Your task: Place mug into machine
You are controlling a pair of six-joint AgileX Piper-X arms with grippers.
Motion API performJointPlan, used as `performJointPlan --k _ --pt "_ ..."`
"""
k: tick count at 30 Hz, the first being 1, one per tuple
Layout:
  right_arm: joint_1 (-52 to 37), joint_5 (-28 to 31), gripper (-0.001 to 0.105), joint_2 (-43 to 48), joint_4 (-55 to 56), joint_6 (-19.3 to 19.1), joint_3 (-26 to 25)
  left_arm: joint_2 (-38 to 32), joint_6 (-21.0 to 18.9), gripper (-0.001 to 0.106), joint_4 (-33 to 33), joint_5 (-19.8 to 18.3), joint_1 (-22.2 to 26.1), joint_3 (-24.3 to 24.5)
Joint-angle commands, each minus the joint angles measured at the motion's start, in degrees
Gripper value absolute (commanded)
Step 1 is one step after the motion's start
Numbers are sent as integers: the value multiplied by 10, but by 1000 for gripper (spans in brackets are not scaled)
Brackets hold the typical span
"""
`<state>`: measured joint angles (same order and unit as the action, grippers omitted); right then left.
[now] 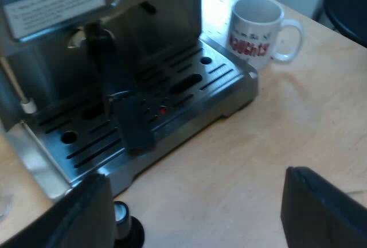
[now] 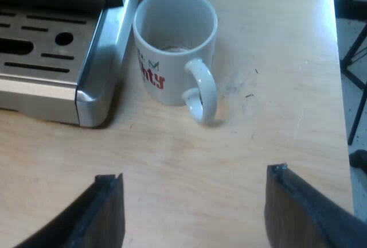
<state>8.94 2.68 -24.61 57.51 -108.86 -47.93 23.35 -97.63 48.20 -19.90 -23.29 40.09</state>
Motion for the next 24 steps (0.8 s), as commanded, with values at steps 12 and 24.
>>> performJointPlan --k 12,24 --pt "1 -53 56 1 -40 -7 5 51 1 63 -78 -11 -47 4" --pt "1 -57 56 0 -114 29 97 51 1 63 -79 -11 -47 4"
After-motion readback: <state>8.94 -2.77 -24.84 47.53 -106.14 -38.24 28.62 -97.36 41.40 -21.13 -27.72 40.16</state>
